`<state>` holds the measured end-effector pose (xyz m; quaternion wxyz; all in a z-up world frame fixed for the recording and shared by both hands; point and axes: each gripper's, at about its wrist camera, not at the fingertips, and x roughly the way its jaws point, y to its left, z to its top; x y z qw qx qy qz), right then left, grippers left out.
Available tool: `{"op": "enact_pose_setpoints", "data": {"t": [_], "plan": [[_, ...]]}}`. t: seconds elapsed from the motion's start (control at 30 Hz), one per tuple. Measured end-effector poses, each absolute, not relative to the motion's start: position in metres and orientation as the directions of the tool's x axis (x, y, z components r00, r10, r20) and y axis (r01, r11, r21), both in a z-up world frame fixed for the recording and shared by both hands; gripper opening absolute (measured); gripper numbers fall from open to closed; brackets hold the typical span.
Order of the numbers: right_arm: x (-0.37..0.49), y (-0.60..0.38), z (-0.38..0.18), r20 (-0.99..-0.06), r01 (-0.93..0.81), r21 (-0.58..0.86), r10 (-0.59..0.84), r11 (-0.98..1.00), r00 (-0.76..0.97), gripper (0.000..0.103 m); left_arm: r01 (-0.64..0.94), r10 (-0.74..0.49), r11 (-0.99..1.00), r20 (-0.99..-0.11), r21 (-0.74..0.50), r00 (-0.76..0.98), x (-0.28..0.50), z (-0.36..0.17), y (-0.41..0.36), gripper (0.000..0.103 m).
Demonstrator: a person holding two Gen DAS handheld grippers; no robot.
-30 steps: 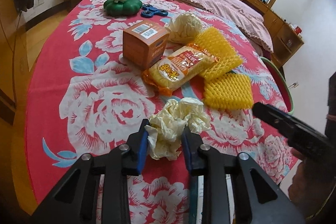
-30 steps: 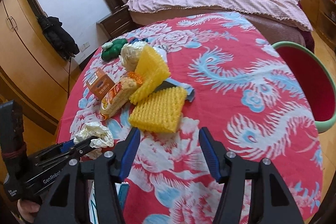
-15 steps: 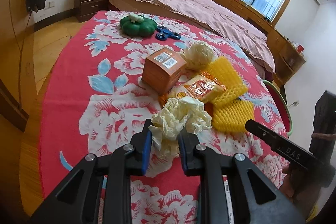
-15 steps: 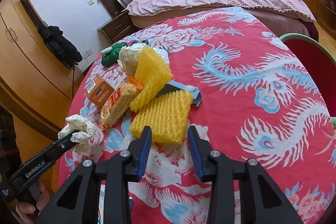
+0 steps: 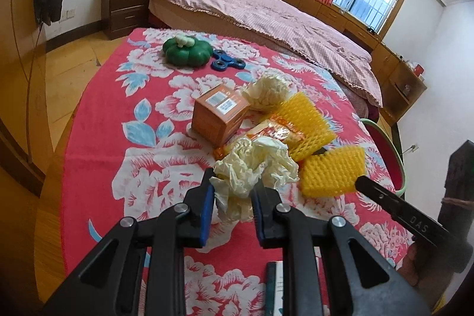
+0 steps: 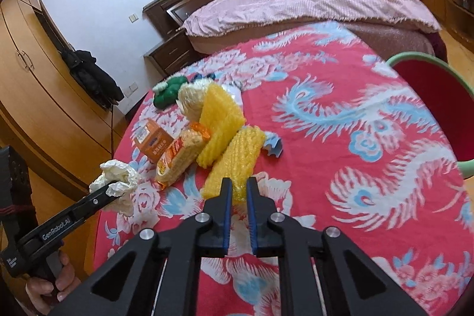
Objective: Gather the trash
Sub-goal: 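Grasp the crumpled cream paper with the left tool while the right tool grasps a yellow foam sleeve, then carry both items over the red bucket and open both tools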
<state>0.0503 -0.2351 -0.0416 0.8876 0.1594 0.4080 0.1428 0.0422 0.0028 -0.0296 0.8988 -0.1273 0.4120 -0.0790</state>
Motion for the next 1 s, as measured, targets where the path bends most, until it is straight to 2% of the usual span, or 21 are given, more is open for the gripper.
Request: {"op": "enact_pose_setpoints", "data": {"t": [0.2, 0.57, 1.0], "plan": [[0.033, -0.253, -0.016, -0.639, -0.104, 0.389, 0.349, 0.915, 0.685, 0.011, 0.073, -0.264, 0.955, -0.717, -0.287, 0.645, 0.046, -0.012, -0.011, 0.023], [0.019, -0.3, 0.017, -0.595, -0.029, 0.349, 0.246, 0.937, 0.765, 0.011, 0.206, -0.369, 0.928, -0.708, -0.31, 0.602, 0.062, 0.016, -0.069, 0.023], [0.015, -0.361, 0.033, -0.562, 0.087, 0.332, 0.122, 0.939, 0.818, 0.011, 0.327, -0.435, 0.898, -0.696, -0.293, 0.571, 0.081, 0.042, -0.143, 0.023]]}}
